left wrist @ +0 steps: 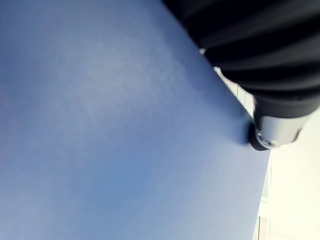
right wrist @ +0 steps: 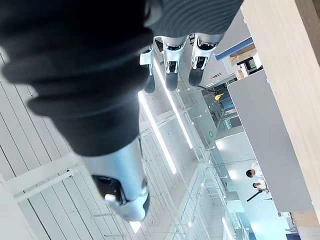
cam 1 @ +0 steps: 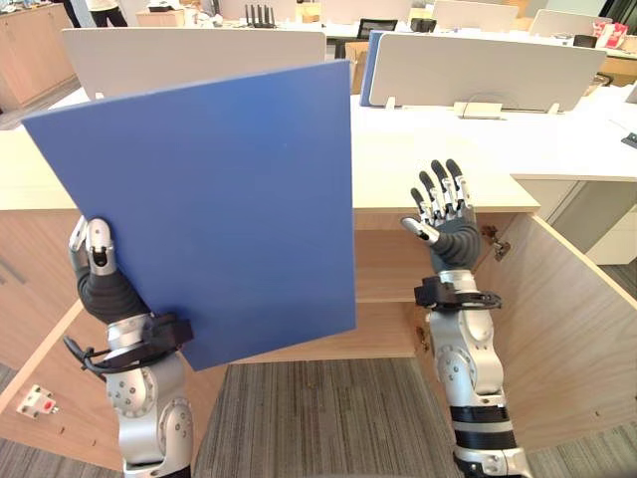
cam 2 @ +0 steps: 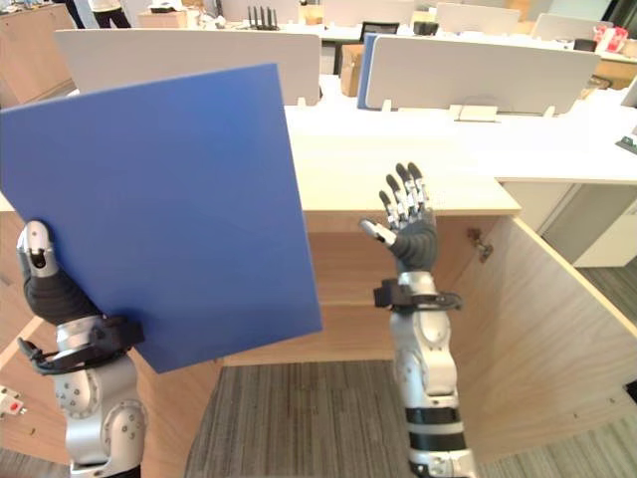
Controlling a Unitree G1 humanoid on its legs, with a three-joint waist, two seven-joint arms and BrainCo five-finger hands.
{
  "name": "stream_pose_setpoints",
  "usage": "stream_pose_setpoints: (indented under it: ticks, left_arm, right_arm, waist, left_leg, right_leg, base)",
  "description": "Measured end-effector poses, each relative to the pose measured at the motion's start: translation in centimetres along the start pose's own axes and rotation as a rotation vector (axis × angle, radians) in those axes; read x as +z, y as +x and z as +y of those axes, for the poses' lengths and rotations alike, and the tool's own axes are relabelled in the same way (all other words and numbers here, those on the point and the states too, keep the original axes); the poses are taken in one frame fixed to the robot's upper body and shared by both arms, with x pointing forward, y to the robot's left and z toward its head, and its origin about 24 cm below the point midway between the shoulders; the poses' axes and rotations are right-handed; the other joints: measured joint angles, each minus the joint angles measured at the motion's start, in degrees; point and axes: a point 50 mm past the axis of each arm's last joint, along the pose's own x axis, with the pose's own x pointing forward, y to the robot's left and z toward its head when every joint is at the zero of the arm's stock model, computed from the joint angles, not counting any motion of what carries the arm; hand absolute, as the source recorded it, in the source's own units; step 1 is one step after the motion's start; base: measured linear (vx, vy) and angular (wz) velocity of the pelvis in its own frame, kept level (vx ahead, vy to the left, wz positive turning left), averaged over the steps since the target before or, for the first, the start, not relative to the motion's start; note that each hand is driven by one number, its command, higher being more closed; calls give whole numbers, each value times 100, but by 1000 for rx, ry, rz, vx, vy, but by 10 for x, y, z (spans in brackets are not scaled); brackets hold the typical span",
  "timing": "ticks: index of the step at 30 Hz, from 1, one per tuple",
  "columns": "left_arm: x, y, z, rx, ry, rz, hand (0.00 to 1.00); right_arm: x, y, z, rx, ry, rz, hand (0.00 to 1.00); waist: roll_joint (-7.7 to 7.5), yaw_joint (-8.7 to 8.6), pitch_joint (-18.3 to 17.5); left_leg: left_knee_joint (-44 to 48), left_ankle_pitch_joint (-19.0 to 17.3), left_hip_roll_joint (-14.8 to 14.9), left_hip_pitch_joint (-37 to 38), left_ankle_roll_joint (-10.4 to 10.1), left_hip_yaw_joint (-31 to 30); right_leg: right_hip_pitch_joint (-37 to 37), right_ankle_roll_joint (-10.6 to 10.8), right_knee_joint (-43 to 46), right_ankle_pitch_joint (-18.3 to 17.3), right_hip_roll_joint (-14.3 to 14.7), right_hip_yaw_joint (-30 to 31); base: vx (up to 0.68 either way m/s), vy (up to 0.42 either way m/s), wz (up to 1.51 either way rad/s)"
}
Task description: Walk over to the cabinet, pick up the folder, carry it to the office cabinet, place the folder inside the office cabinet, then close the office cabinet door
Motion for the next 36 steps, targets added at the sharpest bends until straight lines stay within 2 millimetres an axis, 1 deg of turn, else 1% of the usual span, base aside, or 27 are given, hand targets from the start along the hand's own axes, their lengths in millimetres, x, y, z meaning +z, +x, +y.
stream_pose_setpoints:
  ticks: [4, 6, 11, 14, 16, 20, 24, 27, 36]
  left_arm:
    - [0, 0, 0, 1, 1, 0, 100]
    - [0, 0, 0, 2, 0, 1, 100]
    - [-1, -1, -2, -4, -7, 9, 100]
    - [-3, -1, -3, 0, -10, 19, 100]
    - [-3, -1, -3, 3, -11, 23, 100]
    - [-4, -1, -4, 7, -15, 29, 100]
    - [-5, -2, -5, 7, -16, 32, 100]
    - [-5, -2, -5, 8, -15, 32, 100]
    - [-4, -1, -4, 16, -11, 29, 100]
  right_arm:
    - [4, -1, 8, 53, 28, -17, 0]
    - [2, -2, 15, 94, 49, -7, 0]
    - [-12, -6, 45, 229, 180, 56, 0]
    - [-19, -9, 54, 255, 240, 95, 0]
    - [-22, -9, 55, 254, 255, 111, 0]
    - [-36, -13, 60, 263, 279, 179, 0]
    - [-45, -15, 67, 280, 284, 223, 0]
    - [-51, -13, 73, 300, 283, 251, 0]
    - [-55, -7, 80, 345, 258, 271, 0]
  waist:
    - [1, 1, 34]
    - [1, 3, 34]
    - [4, 2, 43]
    - [5, 7, 56]
    - [5, 19, 61]
    - [7, 23, 62]
    - [9, 24, 63]
    - [9, 24, 63]
    - [8, 40, 62]
  left_leg:
    - [0, -5, 4, -1, -2, 24]
    - [0, -15, 11, 2, -9, 40]
    - [1, -32, 20, -1, -17, 57]
    - [1, -38, 17, -2, -15, 57]
    - [1, -39, 14, -1, -13, 57]
    - [1, -39, 12, 2, -12, 55]
    - [1, -38, 10, 3, -12, 50]
    - [1, -37, 6, 4, -11, 47]
    - [1, -32, -3, 3, -7, 36]
  right_leg:
    - [-9, -5, -8, 4, 5, 20]
    - [-10, -5, -14, 5, 12, 36]
    - [-10, -7, -47, 6, 27, 51]
    - [-9, -7, -51, 6, 25, 50]
    - [-8, -7, -50, 6, 22, 49]
    - [-6, -7, -43, 6, 20, 48]
    - [-4, -7, -37, 6, 17, 44]
    - [-5, -7, -34, 6, 14, 41]
    - [-2, -8, -30, 5, 5, 30]
  base:
    - [0, 0, -2]
    - [0, 0, -4]
    - [0, 0, -1]
    - [0, 0, 0]
    - [0, 0, 0]
    - [0, 0, 0]
    - [0, 0, 0]
    - [0, 0, 0]
    - [0, 0, 0]
